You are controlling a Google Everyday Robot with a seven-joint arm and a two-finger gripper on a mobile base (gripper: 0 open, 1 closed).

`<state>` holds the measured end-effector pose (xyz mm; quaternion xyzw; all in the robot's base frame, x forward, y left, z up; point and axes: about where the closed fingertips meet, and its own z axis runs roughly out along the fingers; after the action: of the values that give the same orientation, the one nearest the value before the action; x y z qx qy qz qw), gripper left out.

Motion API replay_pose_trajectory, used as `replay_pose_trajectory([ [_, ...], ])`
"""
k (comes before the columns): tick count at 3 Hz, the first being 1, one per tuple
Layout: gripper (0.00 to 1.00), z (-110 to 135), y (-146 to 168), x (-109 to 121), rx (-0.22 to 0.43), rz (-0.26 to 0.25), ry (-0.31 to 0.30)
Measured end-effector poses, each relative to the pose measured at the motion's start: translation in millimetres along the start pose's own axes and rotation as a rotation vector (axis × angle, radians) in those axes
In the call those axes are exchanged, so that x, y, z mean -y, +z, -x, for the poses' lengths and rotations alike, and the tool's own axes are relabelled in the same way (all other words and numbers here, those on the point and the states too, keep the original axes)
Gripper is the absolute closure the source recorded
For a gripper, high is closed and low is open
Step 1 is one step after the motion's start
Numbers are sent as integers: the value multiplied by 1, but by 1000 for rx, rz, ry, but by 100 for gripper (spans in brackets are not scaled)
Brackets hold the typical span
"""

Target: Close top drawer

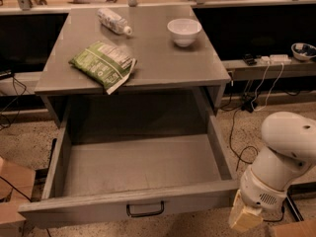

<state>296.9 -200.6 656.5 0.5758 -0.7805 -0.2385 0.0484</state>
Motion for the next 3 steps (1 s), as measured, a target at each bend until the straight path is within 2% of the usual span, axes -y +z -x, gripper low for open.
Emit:
replay_pose_trajectory([
  [1, 100, 16, -4, 34, 32, -33, -30],
  [2, 100, 15, -4, 33, 32, -33, -30],
  [3, 100, 39, -11, 80, 68, -74, -77],
])
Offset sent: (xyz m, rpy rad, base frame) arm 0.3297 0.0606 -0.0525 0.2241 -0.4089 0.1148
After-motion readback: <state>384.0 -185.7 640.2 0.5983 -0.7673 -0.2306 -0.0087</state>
